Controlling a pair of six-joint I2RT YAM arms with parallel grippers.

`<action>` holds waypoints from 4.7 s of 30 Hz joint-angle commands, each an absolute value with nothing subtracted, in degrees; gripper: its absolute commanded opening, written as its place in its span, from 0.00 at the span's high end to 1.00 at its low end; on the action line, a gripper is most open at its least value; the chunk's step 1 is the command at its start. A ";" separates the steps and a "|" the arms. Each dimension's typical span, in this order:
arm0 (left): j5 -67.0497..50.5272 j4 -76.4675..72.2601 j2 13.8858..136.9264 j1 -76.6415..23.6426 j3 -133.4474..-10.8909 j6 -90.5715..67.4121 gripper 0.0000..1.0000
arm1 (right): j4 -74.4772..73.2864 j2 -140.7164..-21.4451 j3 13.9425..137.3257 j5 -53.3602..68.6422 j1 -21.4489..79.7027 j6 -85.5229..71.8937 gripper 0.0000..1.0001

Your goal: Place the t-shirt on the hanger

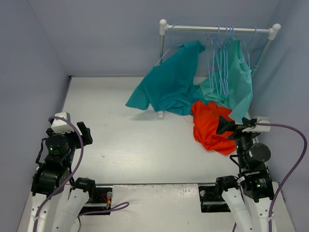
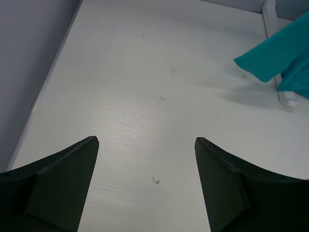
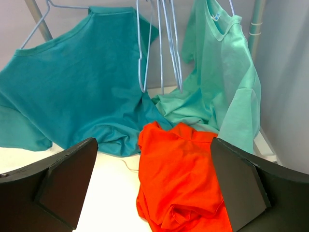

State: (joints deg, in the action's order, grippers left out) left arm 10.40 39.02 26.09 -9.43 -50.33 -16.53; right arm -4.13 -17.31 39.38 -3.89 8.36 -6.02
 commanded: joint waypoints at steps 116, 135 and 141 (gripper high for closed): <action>17.29 11.49 74.71 -50.60 -49.19 -25.40 0.33 | 14.15 -87.87 46.23 16.32 39.96 -12.01 0.51; 19.72 8.19 83.00 -50.45 -52.84 -21.61 0.62 | 17.40 -98.31 50.90 13.97 40.51 -12.92 0.43; 22.06 10.73 83.75 -50.10 -55.56 -20.74 0.99 | 18.02 -100.20 51.95 14.15 40.34 -12.56 0.57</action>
